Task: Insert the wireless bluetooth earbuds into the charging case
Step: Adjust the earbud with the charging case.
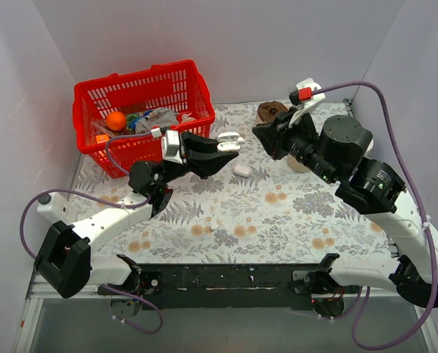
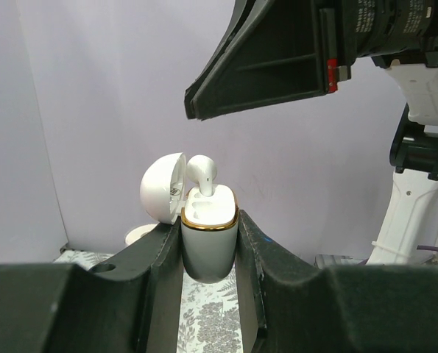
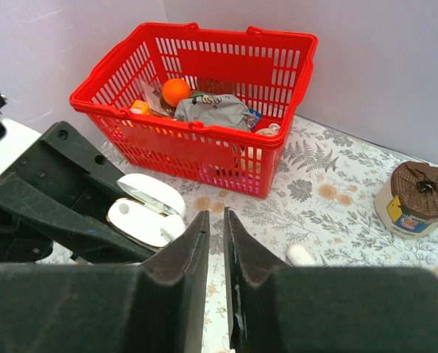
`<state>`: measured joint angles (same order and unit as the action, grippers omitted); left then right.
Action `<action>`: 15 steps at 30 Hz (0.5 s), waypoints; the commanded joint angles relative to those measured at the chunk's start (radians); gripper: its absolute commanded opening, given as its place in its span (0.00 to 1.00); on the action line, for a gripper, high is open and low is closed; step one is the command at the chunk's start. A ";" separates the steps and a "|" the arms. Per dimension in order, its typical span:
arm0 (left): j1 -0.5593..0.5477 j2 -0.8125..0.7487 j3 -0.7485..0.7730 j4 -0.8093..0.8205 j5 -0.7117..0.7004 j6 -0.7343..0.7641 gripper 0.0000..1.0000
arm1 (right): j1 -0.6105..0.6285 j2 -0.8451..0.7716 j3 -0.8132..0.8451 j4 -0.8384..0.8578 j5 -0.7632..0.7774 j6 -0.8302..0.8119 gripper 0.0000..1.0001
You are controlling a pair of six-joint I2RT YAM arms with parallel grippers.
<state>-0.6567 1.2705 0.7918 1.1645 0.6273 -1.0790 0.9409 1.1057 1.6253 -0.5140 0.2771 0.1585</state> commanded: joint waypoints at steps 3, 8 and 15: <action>-0.004 -0.042 0.001 0.050 0.026 -0.013 0.00 | -0.008 0.016 0.004 0.031 0.019 -0.007 0.15; -0.004 -0.036 0.009 0.060 0.051 -0.030 0.00 | -0.008 0.034 0.004 0.031 -0.044 -0.008 0.13; -0.004 -0.034 0.014 0.054 0.035 -0.021 0.00 | -0.008 0.063 0.044 -0.003 -0.107 -0.007 0.14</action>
<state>-0.6571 1.2648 0.7918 1.2049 0.6659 -1.1038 0.9363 1.1587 1.6257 -0.5255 0.2169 0.1547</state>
